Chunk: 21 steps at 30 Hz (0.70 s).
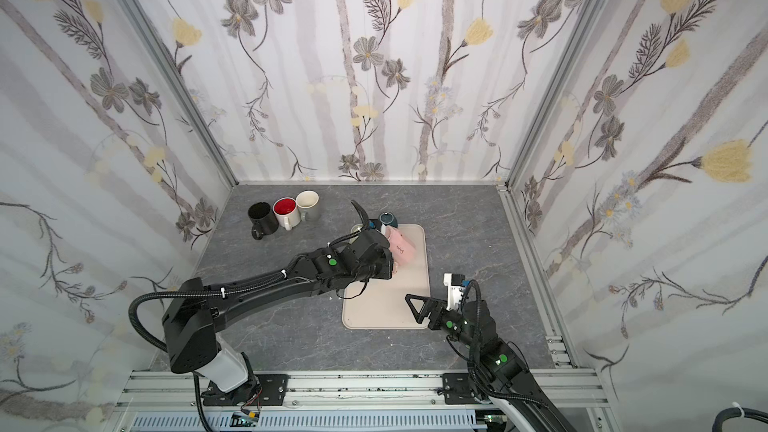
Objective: Turn the mug right side up
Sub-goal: 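Lift the pink mug off the tray with the left gripper, tilting it sideways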
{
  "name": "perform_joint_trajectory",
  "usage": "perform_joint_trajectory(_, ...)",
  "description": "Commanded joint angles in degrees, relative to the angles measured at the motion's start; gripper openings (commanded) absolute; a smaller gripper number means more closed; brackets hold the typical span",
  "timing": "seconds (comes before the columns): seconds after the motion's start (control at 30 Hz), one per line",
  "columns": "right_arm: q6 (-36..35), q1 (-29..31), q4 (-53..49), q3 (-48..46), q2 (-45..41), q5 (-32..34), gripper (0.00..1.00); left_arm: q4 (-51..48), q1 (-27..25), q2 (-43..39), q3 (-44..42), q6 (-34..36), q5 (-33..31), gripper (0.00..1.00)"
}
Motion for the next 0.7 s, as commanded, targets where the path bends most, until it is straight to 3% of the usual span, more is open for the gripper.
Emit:
perform_joint_trajectory(0.0,2.7,-0.6,9.0,1.4,2.0,-3.7,1.0,7.3,0.4,-2.5,-0.8,0.2,0.5,0.0)
perform_joint_trajectory(0.23,7.3,-2.8,21.0,3.6,7.6,-6.4,1.0,10.8,2.5,-7.1,-3.4,-0.1,3.4,0.0)
perform_joint_trajectory(0.67,11.6,-3.4,38.2,9.2,23.8,-8.5,1.0,18.6,9.6,-10.3,-3.8,-1.8,16.4,0.0)
